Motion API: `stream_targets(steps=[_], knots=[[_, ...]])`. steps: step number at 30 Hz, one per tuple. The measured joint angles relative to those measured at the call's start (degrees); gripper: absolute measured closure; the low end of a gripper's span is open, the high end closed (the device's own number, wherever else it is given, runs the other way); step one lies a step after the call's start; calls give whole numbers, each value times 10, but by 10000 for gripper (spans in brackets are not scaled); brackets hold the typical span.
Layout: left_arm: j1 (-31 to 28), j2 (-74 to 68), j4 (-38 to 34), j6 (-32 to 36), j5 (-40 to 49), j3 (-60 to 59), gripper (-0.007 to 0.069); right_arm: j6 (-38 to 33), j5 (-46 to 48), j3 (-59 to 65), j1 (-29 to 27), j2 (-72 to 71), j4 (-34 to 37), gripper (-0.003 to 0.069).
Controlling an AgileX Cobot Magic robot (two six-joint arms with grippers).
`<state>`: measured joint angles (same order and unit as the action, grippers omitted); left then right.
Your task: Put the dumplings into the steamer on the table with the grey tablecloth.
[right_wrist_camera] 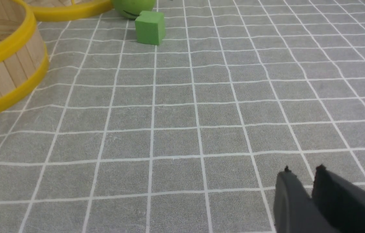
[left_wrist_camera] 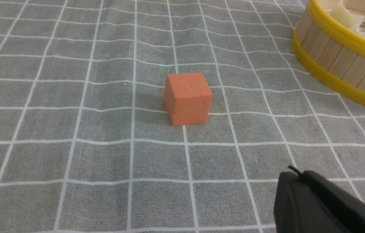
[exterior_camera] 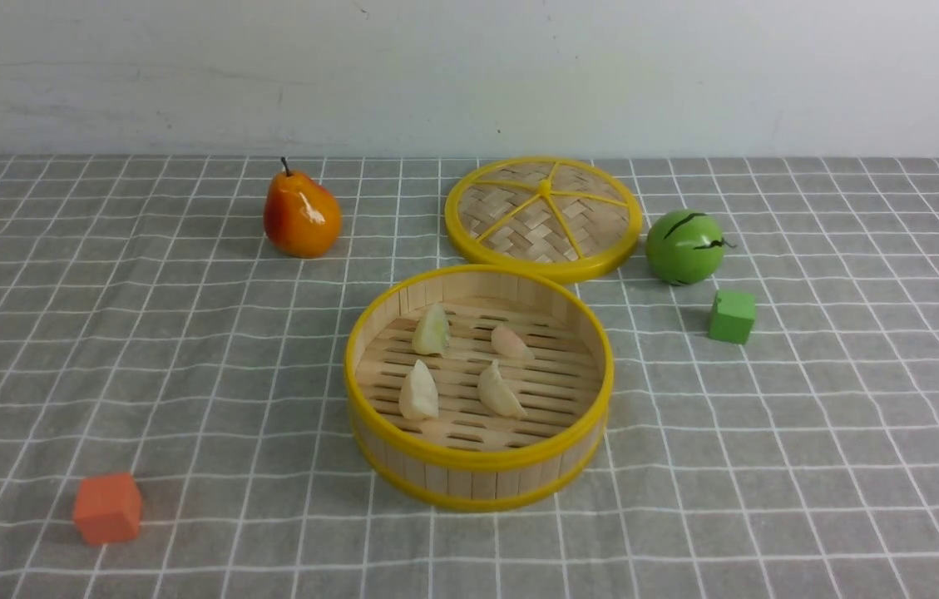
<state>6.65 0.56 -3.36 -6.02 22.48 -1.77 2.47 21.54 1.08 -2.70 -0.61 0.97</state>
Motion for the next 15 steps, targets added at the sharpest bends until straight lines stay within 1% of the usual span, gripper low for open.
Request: stream_targets(steps=[15], knots=[[0,0,0,0,0,0,634,0,0,0,0,0,0,528]])
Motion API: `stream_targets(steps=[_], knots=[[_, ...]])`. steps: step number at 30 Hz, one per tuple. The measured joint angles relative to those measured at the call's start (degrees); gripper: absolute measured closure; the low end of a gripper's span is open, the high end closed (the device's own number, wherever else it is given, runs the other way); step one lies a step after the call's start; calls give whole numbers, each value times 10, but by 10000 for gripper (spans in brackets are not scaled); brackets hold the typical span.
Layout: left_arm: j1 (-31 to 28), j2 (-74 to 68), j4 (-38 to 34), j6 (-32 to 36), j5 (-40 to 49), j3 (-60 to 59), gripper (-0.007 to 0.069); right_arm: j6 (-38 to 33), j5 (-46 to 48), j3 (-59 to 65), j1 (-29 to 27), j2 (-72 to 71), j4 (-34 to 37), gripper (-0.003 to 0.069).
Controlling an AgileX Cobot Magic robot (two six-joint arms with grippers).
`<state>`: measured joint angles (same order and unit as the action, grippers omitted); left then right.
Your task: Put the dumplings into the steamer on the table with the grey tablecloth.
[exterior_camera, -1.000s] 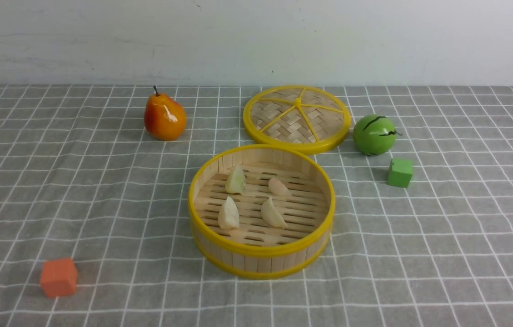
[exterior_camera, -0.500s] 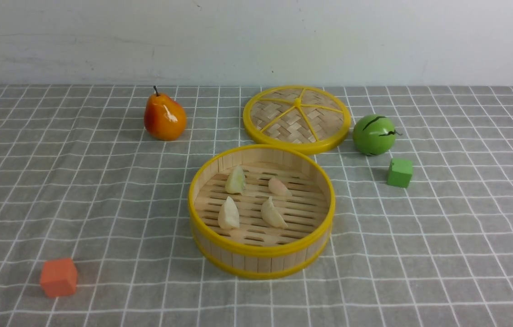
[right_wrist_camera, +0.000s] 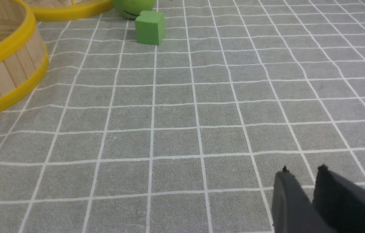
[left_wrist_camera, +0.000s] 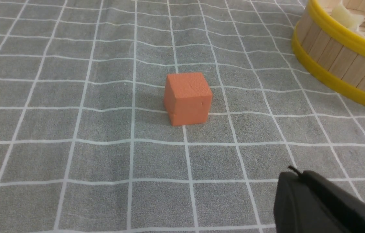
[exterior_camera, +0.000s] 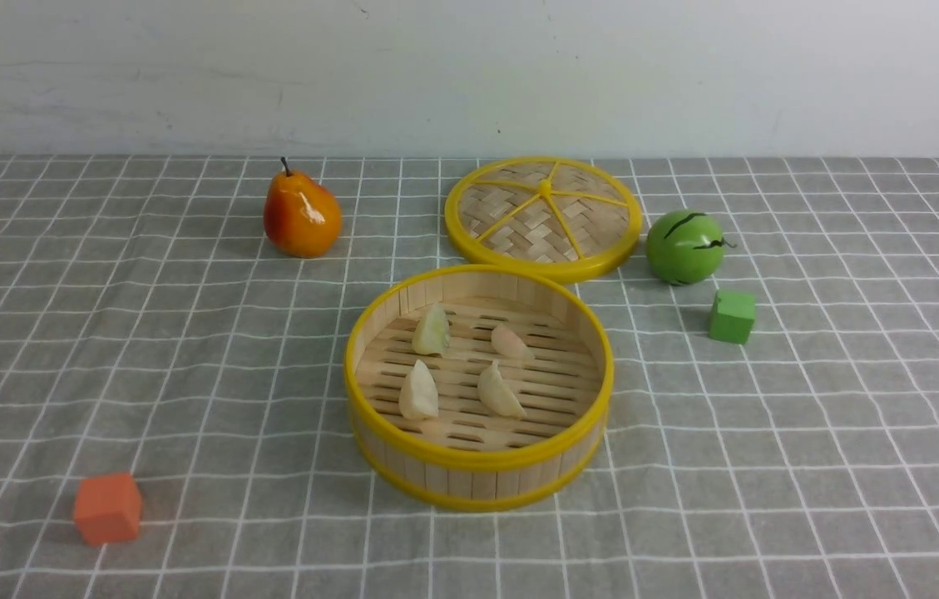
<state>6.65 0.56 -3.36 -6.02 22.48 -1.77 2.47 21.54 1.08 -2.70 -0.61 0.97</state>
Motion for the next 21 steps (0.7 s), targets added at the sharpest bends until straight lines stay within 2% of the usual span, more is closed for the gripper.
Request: stream_targets(steps=[21], knots=[[0,0,0,0,0,0,619,0,0,0,0,0,0,511]])
